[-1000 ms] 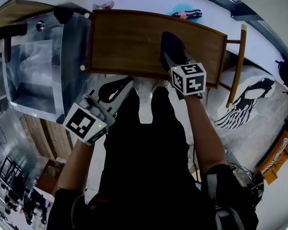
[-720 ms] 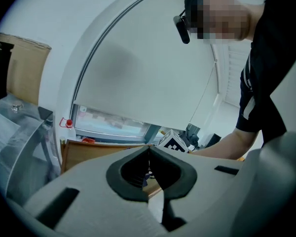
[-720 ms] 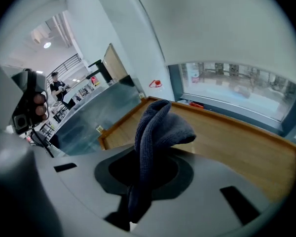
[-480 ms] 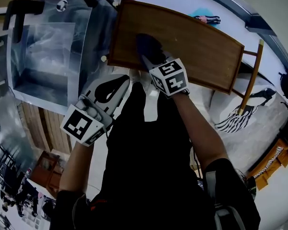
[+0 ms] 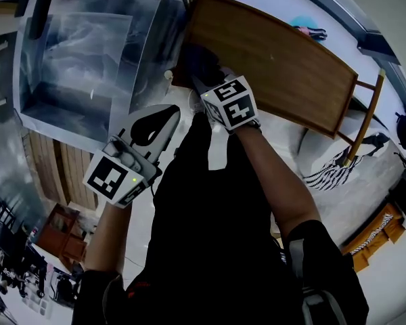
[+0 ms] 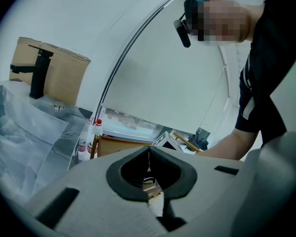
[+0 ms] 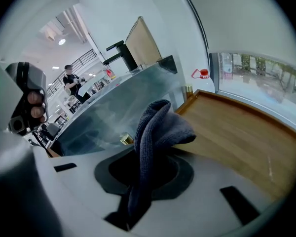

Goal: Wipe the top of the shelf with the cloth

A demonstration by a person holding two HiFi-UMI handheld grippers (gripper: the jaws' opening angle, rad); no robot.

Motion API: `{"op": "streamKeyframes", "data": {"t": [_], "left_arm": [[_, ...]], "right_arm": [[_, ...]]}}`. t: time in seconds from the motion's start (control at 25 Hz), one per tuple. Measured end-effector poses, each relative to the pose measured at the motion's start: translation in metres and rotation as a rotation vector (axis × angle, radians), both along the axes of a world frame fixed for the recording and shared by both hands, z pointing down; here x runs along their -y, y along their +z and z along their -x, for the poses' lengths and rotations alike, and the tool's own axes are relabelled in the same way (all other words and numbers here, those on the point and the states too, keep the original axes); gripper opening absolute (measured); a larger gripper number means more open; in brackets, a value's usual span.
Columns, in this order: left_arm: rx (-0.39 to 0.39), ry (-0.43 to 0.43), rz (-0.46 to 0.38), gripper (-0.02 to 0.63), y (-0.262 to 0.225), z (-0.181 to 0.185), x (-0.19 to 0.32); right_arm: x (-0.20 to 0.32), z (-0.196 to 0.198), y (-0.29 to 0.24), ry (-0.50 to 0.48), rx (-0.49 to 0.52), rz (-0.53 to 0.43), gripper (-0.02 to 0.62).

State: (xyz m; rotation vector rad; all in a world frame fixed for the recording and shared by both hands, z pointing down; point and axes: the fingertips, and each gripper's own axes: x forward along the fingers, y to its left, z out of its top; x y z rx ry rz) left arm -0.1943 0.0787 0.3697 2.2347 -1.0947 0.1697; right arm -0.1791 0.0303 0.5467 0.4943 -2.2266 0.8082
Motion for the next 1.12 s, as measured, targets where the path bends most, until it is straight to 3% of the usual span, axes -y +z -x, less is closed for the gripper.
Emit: {"op": "streamKeyframes", "data": {"t": [0.4,1.12], "left_arm": [[-0.002,0.022,0.009,0.02,0.007,-0.003,-0.003],[0.004,0.137,0.009,0.02,0.004,-0.083,0.01]], "right_arm": [[-0.008,-0.014,0.025,0.015,-0.056,0.018,0.057],[-0.012,-0.099,0.034,0.097,-0.08,0.033,0.057]]}}
